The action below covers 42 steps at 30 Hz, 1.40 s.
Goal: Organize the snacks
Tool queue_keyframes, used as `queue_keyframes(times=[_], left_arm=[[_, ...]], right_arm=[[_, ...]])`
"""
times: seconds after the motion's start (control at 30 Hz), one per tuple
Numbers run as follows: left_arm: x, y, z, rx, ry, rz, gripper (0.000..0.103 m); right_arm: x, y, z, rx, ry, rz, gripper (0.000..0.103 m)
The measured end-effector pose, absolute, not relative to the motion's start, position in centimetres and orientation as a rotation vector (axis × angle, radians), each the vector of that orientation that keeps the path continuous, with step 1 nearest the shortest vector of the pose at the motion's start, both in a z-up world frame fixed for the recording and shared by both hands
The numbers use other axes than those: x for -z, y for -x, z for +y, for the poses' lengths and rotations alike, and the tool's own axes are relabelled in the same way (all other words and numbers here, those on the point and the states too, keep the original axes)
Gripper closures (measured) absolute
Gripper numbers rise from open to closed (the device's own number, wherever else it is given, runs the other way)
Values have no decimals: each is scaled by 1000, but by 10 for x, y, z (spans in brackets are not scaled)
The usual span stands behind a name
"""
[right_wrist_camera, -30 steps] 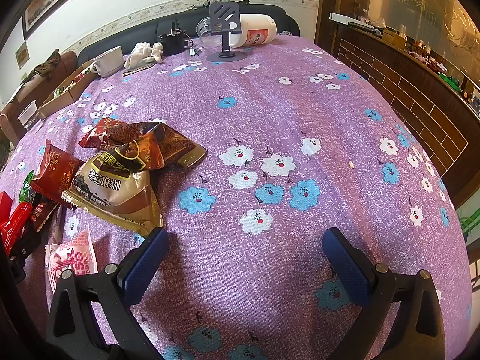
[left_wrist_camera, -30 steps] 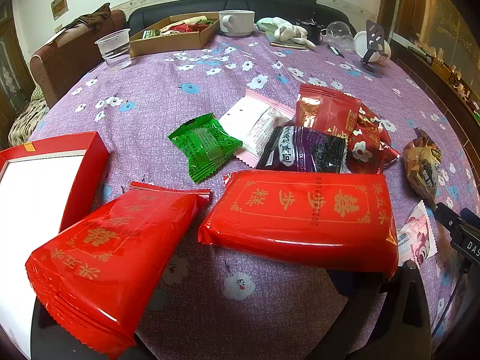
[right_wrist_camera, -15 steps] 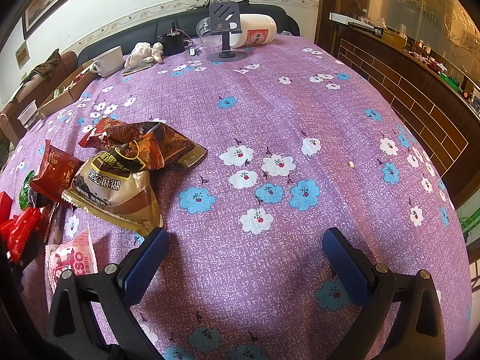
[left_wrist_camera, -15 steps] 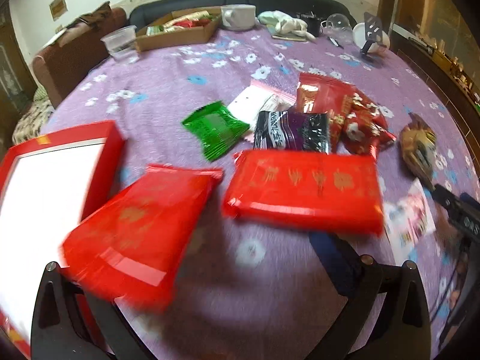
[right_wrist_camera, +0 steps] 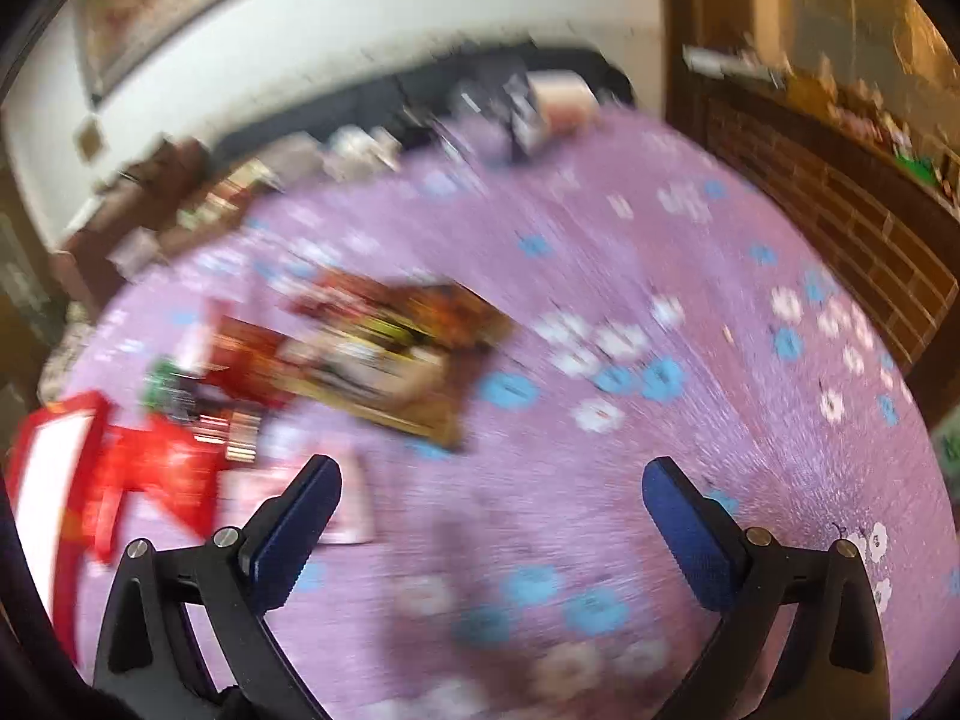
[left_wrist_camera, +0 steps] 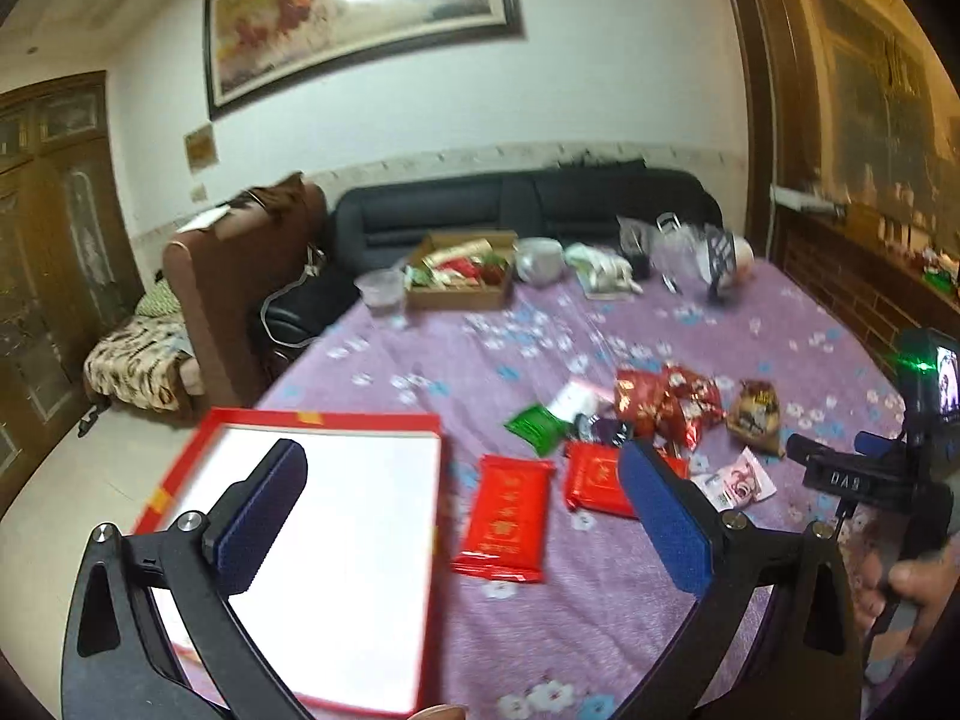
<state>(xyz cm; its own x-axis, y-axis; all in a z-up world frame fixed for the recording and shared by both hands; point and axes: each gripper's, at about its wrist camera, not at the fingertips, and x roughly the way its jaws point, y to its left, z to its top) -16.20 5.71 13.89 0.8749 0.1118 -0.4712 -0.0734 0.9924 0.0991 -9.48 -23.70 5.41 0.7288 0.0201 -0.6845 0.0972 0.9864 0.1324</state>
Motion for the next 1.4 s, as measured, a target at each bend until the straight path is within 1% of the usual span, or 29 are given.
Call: queue_keyframes(times=[0.13,0.23,0.57,0.8,1.07,1.4], left_arm=[[-148,181,74,-126,-71,476,0],[-152,192,85,-145,-61,473,0],[-152,206,112,-190,-27,466,0],[-147,201,120,-204,-9,483,0],[-138,190,122,-215,-8,516,0],[-118,159,121,-178,-31,600,0]], right_arm=[[-77,117,-197,-67,-171,651,1],[-83,127,-175,-130,-192,619,1],[-80,134,-139,-202,-203,658,1],[-80,133,-134,-195,-183,659,1],[-69,124,-143,-179,-201,681,1],[-51,112,-175,-130,-227,728,1]])
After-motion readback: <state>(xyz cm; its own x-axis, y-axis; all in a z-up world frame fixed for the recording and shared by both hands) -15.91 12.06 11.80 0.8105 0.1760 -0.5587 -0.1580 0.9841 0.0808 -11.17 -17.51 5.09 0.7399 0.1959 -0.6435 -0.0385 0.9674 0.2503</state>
